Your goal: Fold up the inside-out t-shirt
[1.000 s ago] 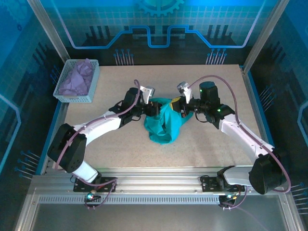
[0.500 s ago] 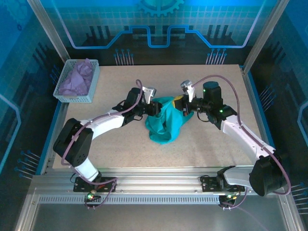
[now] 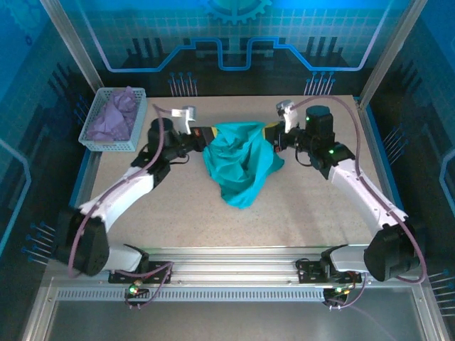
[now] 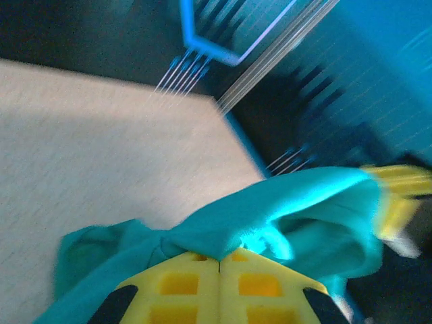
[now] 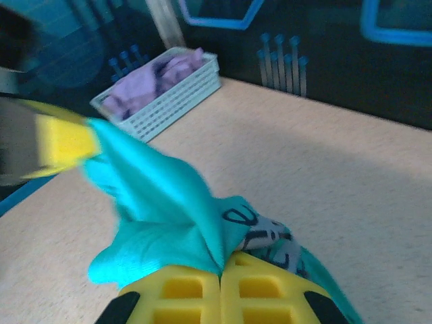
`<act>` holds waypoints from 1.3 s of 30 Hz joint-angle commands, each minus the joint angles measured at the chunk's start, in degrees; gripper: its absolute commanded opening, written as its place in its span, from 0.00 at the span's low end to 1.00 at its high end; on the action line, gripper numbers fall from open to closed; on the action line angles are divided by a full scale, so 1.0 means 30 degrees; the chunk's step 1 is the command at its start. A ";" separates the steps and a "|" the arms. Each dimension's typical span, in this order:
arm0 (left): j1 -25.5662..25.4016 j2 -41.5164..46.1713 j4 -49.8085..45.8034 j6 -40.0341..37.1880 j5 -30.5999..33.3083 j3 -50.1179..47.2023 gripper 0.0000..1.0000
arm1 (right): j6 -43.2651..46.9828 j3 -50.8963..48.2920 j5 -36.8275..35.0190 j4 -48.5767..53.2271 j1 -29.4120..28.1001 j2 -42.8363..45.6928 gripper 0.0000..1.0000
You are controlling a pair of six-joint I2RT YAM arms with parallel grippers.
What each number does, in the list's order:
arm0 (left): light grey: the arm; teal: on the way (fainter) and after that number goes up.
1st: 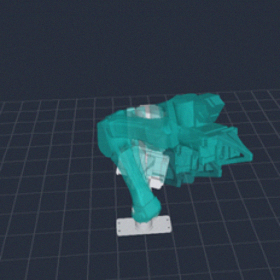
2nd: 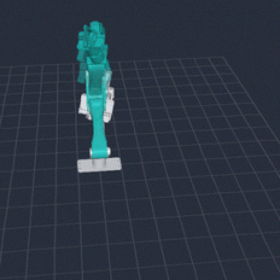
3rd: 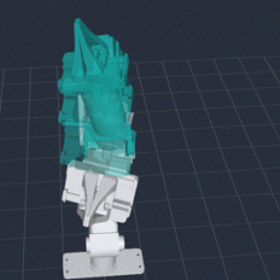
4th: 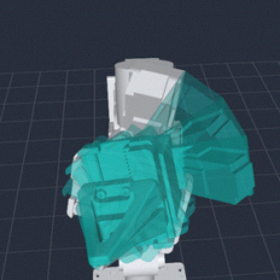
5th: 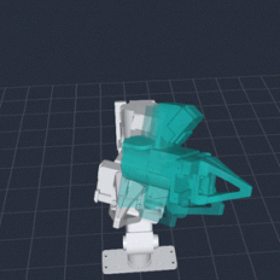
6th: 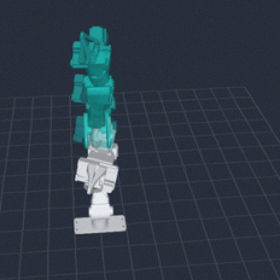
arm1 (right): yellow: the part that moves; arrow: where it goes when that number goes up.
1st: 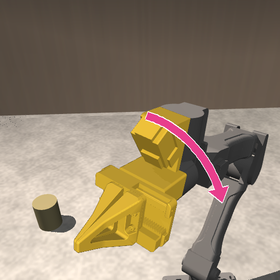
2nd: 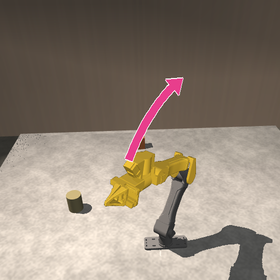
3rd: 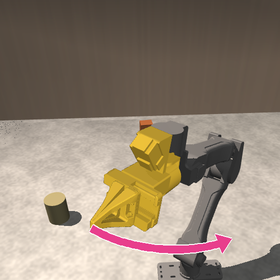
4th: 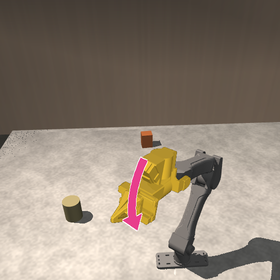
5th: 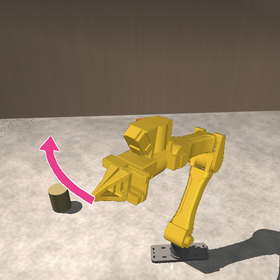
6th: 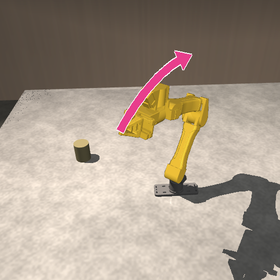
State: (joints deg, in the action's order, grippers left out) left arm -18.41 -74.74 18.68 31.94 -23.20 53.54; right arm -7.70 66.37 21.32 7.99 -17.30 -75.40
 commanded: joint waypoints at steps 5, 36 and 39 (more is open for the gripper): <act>0.0655 0.2537 0.2062 0.3645 -0.2493 -0.0446 0.00 | 0.0052 0.1202 -0.2216 0.1340 -0.0814 -0.0813 0.04; 0.1333 0.1918 0.2344 0.4577 -0.3153 -0.0378 0.00 | -0.0764 -0.5034 -0.1595 -0.3073 -0.6167 -0.3008 0.52; 0.1333 0.1943 0.2303 0.4499 -0.3121 -0.0356 0.00 | -0.1450 -0.5103 -0.1761 -0.3809 -0.6442 -0.3632 0.53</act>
State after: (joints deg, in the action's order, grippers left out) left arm -14.98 -69.01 23.44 45.12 -31.42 52.23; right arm -8.95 51.70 13.93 1.78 -35.24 -84.93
